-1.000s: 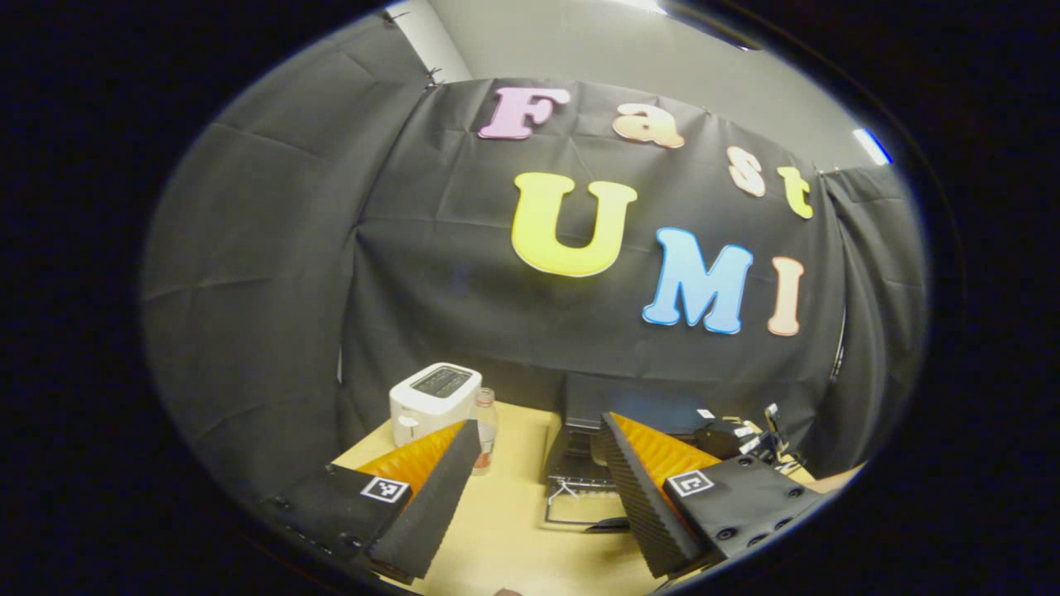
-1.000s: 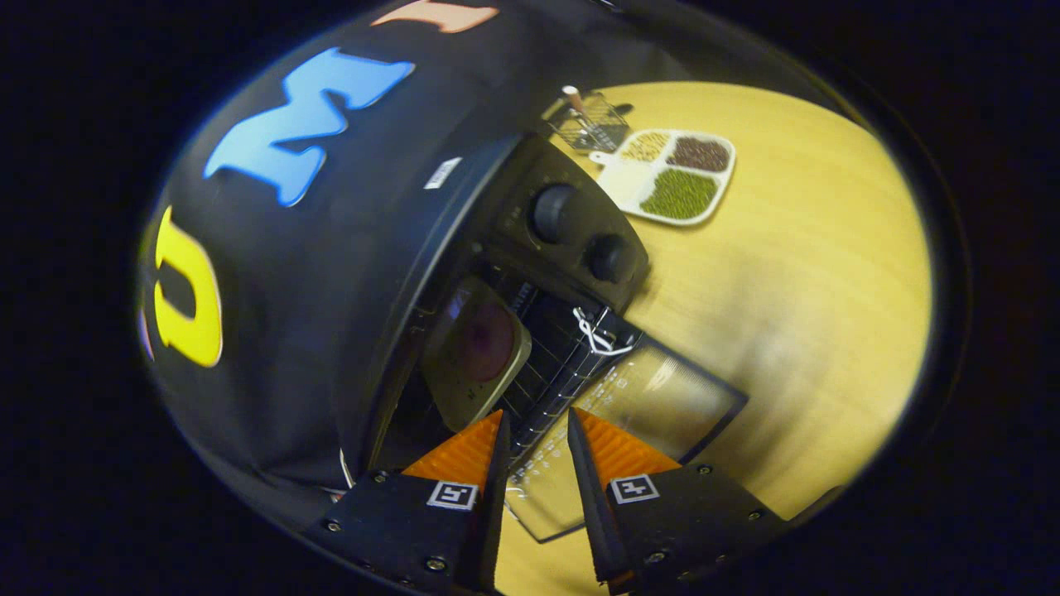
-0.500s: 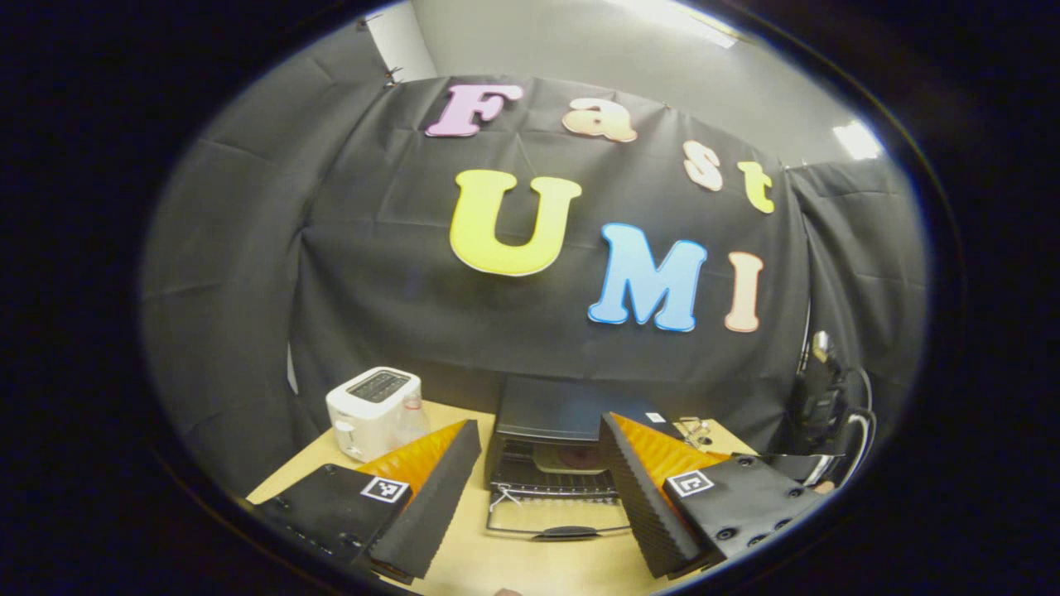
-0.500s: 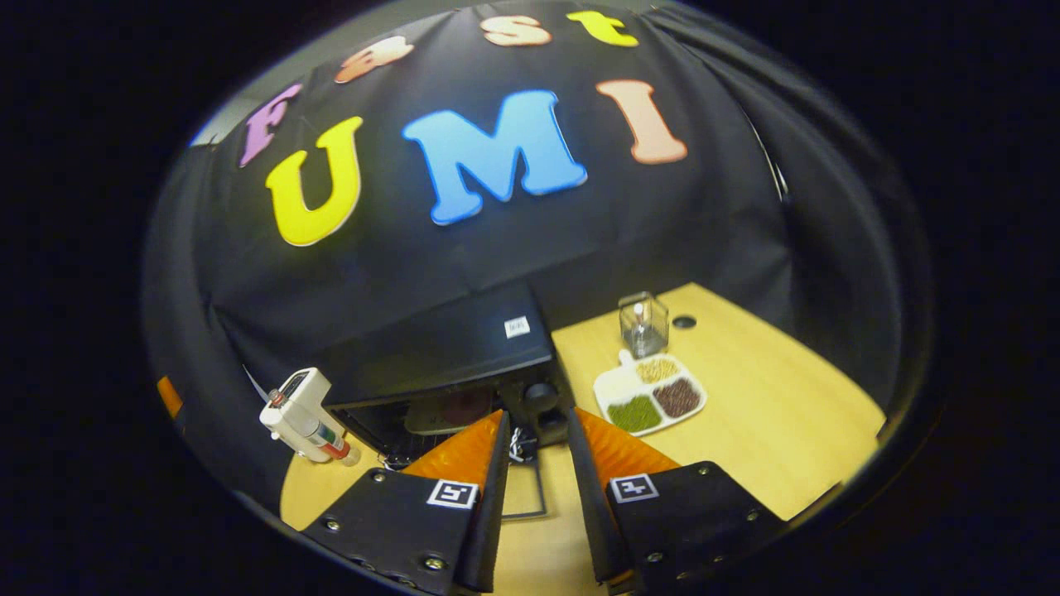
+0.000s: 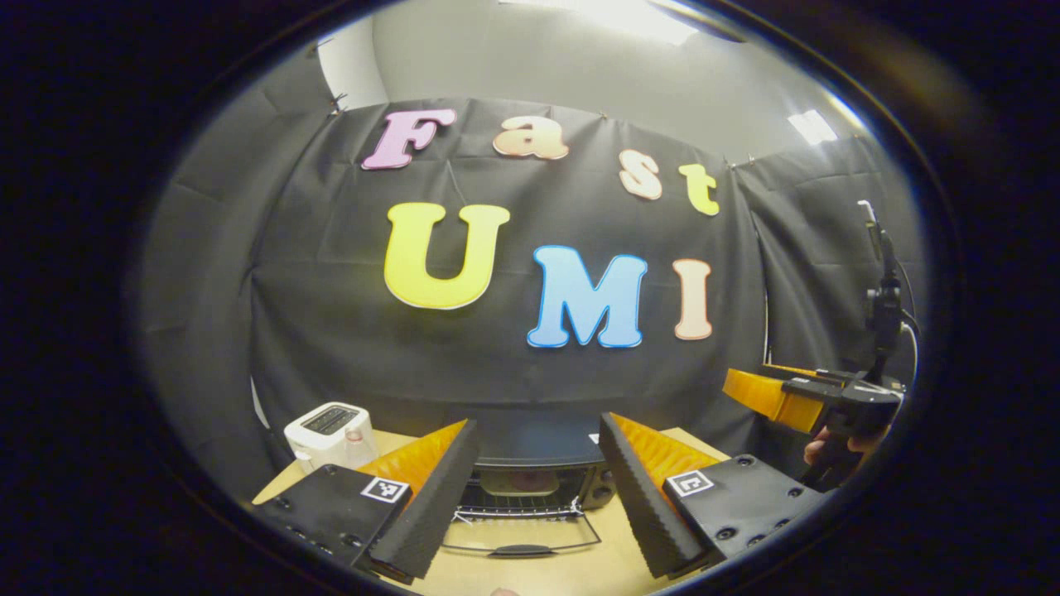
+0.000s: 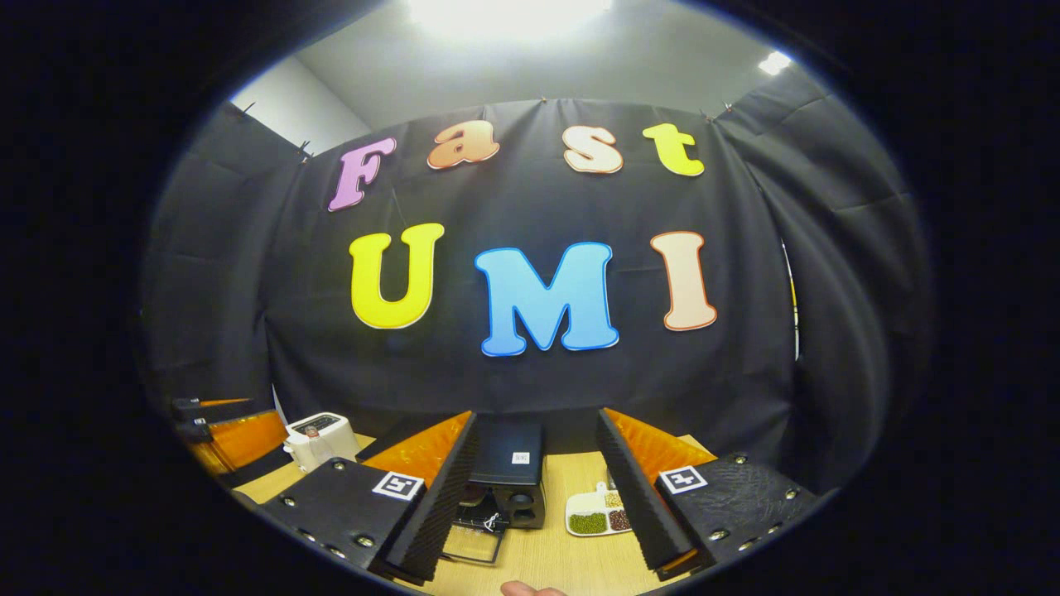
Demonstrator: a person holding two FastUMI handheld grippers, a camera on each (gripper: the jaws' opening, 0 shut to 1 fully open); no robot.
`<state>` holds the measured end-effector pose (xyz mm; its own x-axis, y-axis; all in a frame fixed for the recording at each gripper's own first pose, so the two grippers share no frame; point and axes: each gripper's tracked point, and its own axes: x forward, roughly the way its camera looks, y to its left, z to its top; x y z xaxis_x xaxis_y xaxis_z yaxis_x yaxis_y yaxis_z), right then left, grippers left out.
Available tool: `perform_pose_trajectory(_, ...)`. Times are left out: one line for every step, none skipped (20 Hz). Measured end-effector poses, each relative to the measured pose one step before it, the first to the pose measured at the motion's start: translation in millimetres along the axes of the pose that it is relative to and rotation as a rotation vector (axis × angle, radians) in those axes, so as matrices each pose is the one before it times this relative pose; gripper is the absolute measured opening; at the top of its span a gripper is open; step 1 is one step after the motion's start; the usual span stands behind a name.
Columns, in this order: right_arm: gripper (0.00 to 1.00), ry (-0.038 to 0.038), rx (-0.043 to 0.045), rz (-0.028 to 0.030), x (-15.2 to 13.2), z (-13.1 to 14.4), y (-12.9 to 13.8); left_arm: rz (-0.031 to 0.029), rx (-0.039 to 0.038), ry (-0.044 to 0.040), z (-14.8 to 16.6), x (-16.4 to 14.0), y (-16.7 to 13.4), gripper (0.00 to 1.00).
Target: Open the electric oven with the left hand, put the food in, and close the electric oven.
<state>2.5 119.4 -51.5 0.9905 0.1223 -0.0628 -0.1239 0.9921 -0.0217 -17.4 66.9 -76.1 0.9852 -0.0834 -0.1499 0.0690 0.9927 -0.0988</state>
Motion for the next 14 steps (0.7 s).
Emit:
perform_pose_trajectory(0.88, -0.00766, 0.01259, 0.0003, -2.56, 4.6, -3.25, 0.01756, -0.00408, -0.00625, 0.58, 1.57, -1.53, 1.0)
perform_pose_trajectory(0.88, -0.00446, 0.00785, -0.00598, -2.51, 4.46, -5.18, 0.00635, -0.00794, 0.0046, -3.0, 2.2, -3.16, 1.0)
perform_pose_trajectory(0.88, -0.00538, -0.00016, -0.0011, -0.3, 3.04, -4.73, -0.00373, -0.00853, 0.02133, -7.79, 3.63, -5.97, 0.95)
perform_pose_trajectory(0.88, -0.00055, 0.00125, -0.0025, 0.43, 1.5, -6.0, -0.00382, -0.00229, 0.02878, -10.56, 4.66, -4.98, 0.91)
perform_pose_trajectory(0.88, -0.00171, -0.0028, -0.00136, 2.45, 0.51, -4.28, -0.00858, 0.00157, 0.03181, -9.81, 4.51, -4.51, 1.0)
perform_pose_trajectory(0.88, 0.00156, -0.00365, -0.0063, -3.86, 0.16, -4.52, -0.00544, 0.00206, 0.03172, -10.52, 3.73, -3.19, 1.0)
perform_pose_trajectory(0.88, 0.00124, -0.00223, -0.0047, -0.43, -0.76, -5.3, -0.00227, 0.00399, 0.03414, -11.47, 5.52, -1.69, 1.0)
perform_pose_trajectory(0.89, 0.00278, 0.00105, -0.00187, -1.02, -1.13, -5.16, 0.00639, 0.00758, 0.03959, -13.29, 5.2, -0.61, 0.98)
perform_pose_trajectory(0.89, 0.00765, 0.00348, -0.00364, -0.12, -0.89, -3.66, 0.01445, 0.00717, 0.04152, -12.9, 4.8, 1.97, 0.97)
perform_pose_trajectory(0.88, 0.0073, -0.0002, -0.00433, -0.28, -1.45, -4.31, 0.00893, 0.00327, 0.04568, -16.11, 6.56, 1.28, 0.97)
perform_pose_trajectory(0.88, 0.00457, -0.00026, -0.00156, -0.01, -0.37, -3.41, -0.00137, -0.00162, 0.04867, -14.48, 5.99, -1.0, 0.97)
perform_pose_trajectory(0.89, 0.00346, -0.00176, -0.00321, 2.73, -1.32, -1.79, -0.00065, -0.00191, 0.0446, -14.24, 6.97, -1.59, 0.98)
perform_pose_trajectory(0.88, 0.00616, -0.0039, -0.00407, 1.42, -1.58, -1.49, -0.00432, 0.00055, 0.04387, -13.02, 6.45, -1.64, 0.98)
perform_pose_trajectory(0.89, 0.00664, -0.00281, -0.00437, -0.63, -4.09, -4.0, -0.0051, 0.00399, 0.03801, -2.57, 8.15, -4.13, 0.98)
